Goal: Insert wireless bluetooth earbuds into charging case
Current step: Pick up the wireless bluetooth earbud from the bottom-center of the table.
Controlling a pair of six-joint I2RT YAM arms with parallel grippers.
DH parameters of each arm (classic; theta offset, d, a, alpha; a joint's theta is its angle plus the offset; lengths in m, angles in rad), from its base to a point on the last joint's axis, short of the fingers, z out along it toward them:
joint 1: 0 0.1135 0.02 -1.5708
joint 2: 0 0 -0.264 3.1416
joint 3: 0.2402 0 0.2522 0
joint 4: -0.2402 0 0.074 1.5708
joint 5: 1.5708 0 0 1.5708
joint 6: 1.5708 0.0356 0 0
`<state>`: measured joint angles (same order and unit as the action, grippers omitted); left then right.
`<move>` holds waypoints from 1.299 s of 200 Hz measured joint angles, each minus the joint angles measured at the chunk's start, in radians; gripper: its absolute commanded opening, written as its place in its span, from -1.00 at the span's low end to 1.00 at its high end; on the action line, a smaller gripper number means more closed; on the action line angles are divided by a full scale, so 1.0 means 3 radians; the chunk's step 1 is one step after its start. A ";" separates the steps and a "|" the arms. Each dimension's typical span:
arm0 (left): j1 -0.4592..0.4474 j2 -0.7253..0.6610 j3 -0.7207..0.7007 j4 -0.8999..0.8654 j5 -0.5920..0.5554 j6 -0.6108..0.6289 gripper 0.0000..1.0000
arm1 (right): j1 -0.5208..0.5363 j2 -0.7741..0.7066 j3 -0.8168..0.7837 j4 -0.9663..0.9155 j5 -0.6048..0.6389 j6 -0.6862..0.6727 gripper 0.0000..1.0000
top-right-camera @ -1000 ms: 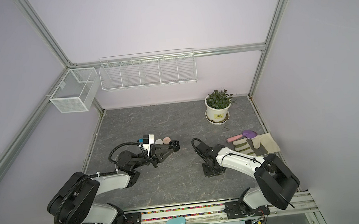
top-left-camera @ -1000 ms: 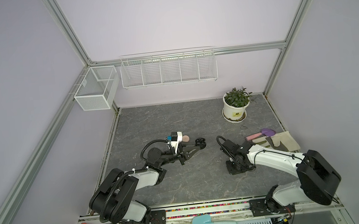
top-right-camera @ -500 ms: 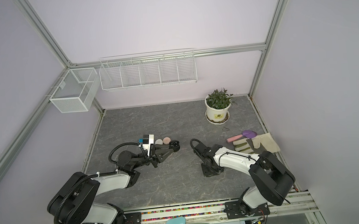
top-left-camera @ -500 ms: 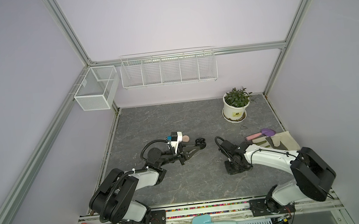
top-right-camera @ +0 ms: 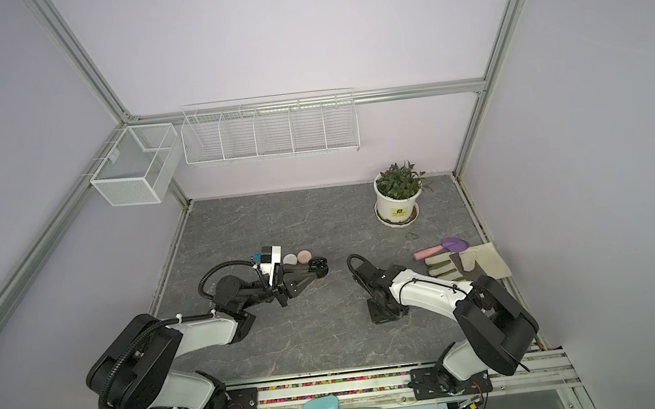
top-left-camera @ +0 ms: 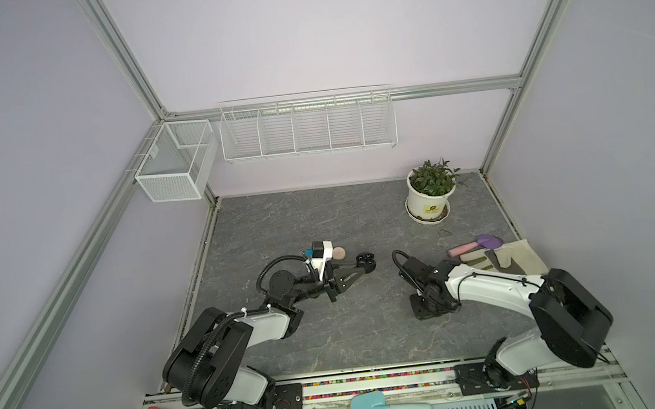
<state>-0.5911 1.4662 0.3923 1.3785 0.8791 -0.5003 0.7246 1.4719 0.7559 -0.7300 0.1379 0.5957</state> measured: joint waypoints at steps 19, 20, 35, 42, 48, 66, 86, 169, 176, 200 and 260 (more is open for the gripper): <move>0.0000 0.0000 0.0000 0.0001 0.0000 0.0000 -1.00 | 0.0001 0.0000 -0.0003 0.0006 0.0003 0.0022 -0.71; 0.0000 0.0000 0.0000 0.0001 0.0000 0.0000 -1.00 | 0.0001 0.0000 -0.0003 0.0006 0.0003 0.0022 -0.71; 0.0000 0.0000 0.0000 0.0001 0.0000 -0.0001 -1.00 | 0.0001 0.0000 -0.0005 0.0009 0.0003 0.0028 -0.71; 0.0000 0.0000 0.0000 0.0001 0.0000 -0.0001 -1.00 | 0.0004 -0.0001 -0.0005 0.0009 0.0005 0.0033 -0.72; 0.0000 0.0000 0.0000 0.0001 0.0000 -0.0001 -1.00 | 0.0008 -0.0001 -0.0005 0.0009 0.0009 0.0036 -0.72; 0.0000 0.0000 0.0000 0.0001 0.0000 -0.0006 -1.00 | 0.0014 -0.0004 -0.0005 0.0009 0.0015 0.0037 -0.75; 0.0000 0.0000 0.0000 0.0001 -0.0001 -0.0009 -1.00 | 0.0015 -0.0006 -0.0005 0.0009 0.0018 0.0037 -0.77; 0.0001 0.0000 0.0001 0.0001 -0.0149 -0.0074 -1.00 | 0.0018 -0.0320 0.0173 -0.0114 0.0198 -0.0067 -0.81; 0.0006 0.0000 0.0001 0.0001 -0.0175 -0.0072 -1.00 | 0.0014 -0.0360 0.0245 -0.0139 0.0210 -0.0093 -0.81; 0.0043 0.0000 0.0011 0.0001 -0.0286 -0.0090 -1.00 | 0.0011 -0.0490 0.0645 -0.0233 0.0229 -0.0224 -0.82; 0.0081 0.0000 0.0305 0.0001 -0.0497 -0.0043 -1.00 | 0.0013 -0.0894 0.1503 -0.0219 0.0064 -0.0576 -0.83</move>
<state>-0.5667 1.4662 0.4839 1.3788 0.7300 -0.5133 0.7284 1.2037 1.2068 -0.7956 0.1570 0.4229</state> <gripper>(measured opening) 0.191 0.091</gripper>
